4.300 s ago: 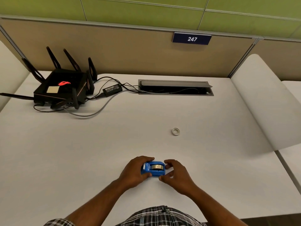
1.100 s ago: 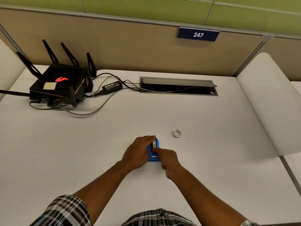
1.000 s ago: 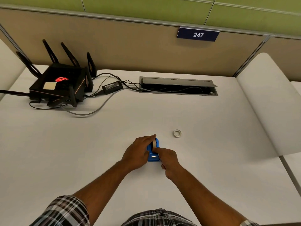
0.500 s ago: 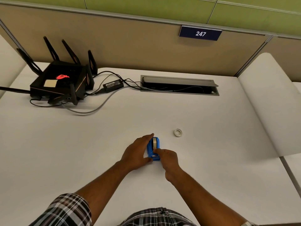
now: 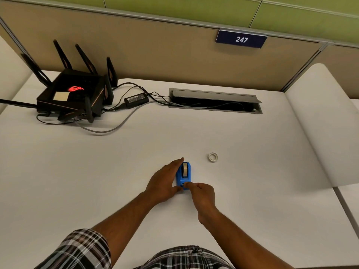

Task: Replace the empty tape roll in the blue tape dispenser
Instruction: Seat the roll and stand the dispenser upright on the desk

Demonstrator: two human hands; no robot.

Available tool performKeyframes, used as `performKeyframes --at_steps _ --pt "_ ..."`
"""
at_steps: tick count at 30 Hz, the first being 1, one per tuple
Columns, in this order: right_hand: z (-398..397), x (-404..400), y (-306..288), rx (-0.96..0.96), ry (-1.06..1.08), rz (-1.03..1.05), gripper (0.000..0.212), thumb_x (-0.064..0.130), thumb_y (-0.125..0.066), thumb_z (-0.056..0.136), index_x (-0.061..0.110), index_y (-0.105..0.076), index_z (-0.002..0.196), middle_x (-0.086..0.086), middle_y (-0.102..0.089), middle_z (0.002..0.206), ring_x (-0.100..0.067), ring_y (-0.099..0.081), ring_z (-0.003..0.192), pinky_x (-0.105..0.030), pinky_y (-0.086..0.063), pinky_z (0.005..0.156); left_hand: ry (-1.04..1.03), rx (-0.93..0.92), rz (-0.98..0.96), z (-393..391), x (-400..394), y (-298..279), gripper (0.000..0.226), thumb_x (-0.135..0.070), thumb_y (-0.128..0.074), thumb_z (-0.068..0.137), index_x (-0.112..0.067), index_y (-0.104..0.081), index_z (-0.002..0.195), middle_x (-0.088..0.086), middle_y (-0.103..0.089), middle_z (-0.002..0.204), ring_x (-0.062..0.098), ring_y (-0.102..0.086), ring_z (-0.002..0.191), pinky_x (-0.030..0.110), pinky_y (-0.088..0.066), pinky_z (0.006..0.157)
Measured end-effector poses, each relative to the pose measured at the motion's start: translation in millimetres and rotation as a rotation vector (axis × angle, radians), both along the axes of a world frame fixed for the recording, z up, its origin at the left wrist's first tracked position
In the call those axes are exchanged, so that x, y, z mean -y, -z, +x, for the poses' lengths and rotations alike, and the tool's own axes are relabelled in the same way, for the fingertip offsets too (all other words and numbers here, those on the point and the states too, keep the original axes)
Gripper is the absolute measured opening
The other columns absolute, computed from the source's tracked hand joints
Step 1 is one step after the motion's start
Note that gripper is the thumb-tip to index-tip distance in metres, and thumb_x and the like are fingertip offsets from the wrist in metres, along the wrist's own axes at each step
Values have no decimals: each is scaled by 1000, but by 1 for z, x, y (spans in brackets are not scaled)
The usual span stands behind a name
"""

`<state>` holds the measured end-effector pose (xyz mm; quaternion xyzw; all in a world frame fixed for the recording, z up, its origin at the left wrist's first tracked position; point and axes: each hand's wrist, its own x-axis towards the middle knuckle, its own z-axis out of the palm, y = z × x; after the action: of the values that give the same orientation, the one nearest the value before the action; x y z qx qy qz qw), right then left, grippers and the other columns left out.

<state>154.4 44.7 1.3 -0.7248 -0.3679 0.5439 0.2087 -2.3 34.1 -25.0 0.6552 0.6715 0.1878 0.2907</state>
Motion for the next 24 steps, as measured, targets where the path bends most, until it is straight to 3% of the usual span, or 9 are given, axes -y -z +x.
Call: performKeyframes --at_steps 3,6,10,13,16,24 --pt "0 1 0 5 41 -42 23 32 -80 84 12 -75 75 -11 -67 82 -24 -60 78 -27 -41 59 0 -4 -9 1 0 -3 100 -52 -74 79 -32 -13 155 -10 -29 160 12 -37 142 31 -33 116" --pt "2 -2 1 -6 62 -104 22 32 -83 80 16 -70 71 -2 -63 77 -15 -55 72 -28 -43 61 -1 -7 -20 2 0 -6 99 -49 -75 80 -31 -13 155 -9 -27 160 13 -36 143 32 -32 118" --pt "2 -6 2 -29 87 -198 30 30 -85 78 10 -69 94 -1 -59 84 -16 -52 76 -34 -46 74 -2 -6 -29 4 0 -9 99 -46 -75 80 -30 -13 155 -8 -26 161 14 -35 144 33 -31 119" --pt "2 -7 4 -52 106 -227 40 28 -84 77 4 -70 105 -5 -58 87 -17 -49 75 -29 -42 62 -7 -5 -32 4 1 -11 99 -45 -75 81 -29 -12 155 -8 -26 161 14 -35 144 33 -31 119" --pt "1 -8 5 -67 99 -244 37 28 -81 77 4 -74 105 -9 -57 92 -18 -47 74 -27 -37 56 -11 -3 -31 5 1 -12 99 -44 -75 81 -29 -12 156 -8 -26 161 14 -35 144 32 -30 119" --pt "-4 -6 1 -37 52 -309 29 35 -71 84 7 -68 92 -7 -52 82 -17 -44 71 -30 -37 62 -14 16 -36 6 3 -12 98 -40 -76 82 -28 -13 156 -8 -27 161 14 -35 144 33 -31 120"
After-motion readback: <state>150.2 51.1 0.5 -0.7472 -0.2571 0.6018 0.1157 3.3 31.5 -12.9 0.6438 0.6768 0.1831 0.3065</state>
